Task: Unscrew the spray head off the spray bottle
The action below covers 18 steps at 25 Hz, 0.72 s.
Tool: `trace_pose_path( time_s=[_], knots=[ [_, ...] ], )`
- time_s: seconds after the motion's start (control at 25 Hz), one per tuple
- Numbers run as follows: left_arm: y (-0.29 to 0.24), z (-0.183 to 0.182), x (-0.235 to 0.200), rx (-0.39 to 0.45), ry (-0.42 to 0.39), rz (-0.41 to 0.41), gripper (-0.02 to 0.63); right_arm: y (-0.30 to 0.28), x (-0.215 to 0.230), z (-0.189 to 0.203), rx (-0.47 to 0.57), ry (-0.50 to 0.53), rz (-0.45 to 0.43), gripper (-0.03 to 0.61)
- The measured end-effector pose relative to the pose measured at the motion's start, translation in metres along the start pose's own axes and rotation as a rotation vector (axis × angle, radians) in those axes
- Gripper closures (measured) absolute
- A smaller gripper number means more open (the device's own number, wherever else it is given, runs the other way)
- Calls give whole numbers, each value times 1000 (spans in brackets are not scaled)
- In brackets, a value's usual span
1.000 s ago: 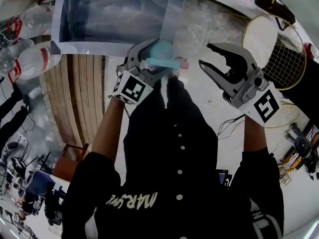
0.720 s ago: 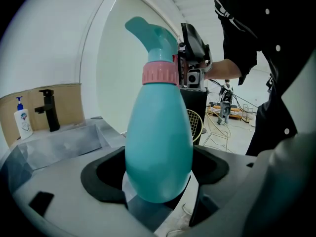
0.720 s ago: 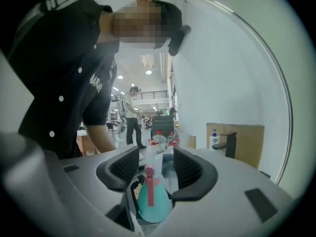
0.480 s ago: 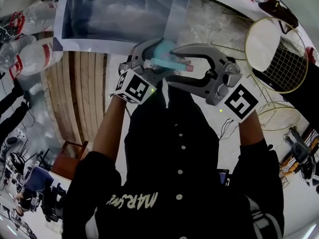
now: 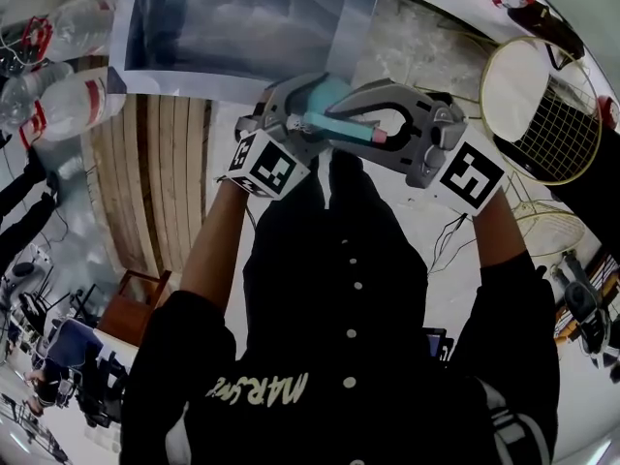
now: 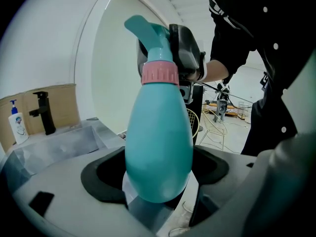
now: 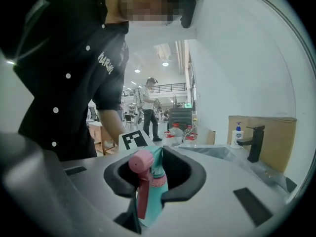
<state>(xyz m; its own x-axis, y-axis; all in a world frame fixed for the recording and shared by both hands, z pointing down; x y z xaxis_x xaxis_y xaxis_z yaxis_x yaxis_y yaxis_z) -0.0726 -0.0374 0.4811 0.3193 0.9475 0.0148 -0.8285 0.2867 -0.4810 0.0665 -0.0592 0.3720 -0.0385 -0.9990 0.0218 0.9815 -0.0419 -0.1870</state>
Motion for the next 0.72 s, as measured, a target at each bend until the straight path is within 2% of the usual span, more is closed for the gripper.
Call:
trace_pose_path(
  time_s=[0.2,0.28,0.4,0.48,0.6,0.72],
  knots=[
    [-2,0,0,-1,-31,20,209,-1,18,1,44,2,-226,482],
    [-2,1,0,1,-15,27,209,-3,24,1,73,-28,-252,482],
    [0,2,-1,4,4,28,209,-7,24,0,75,-56,-229,480],
    [3,3,-1,7,11,26,209,-6,22,0,32,-71,-184,475],
    [4,3,-1,6,5,24,209,2,19,-1,-15,-116,-63,368],
    [3,4,-1,-1,-2,23,209,20,9,-6,25,-147,70,334]
  ],
)
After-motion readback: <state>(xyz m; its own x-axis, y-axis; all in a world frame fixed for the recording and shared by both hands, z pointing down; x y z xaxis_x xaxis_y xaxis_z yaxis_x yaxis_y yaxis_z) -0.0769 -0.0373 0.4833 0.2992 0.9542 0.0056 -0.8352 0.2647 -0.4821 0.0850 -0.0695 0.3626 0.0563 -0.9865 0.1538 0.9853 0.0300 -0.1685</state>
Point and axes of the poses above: the fingertips, and each gripper's own axes: y backward along the fingers, x to its right, z out of its underside, the point moved 10 cm from there along y, backward along the fingers, and after that the axes turned 2 degrees about -z, right-handed, at the moved point
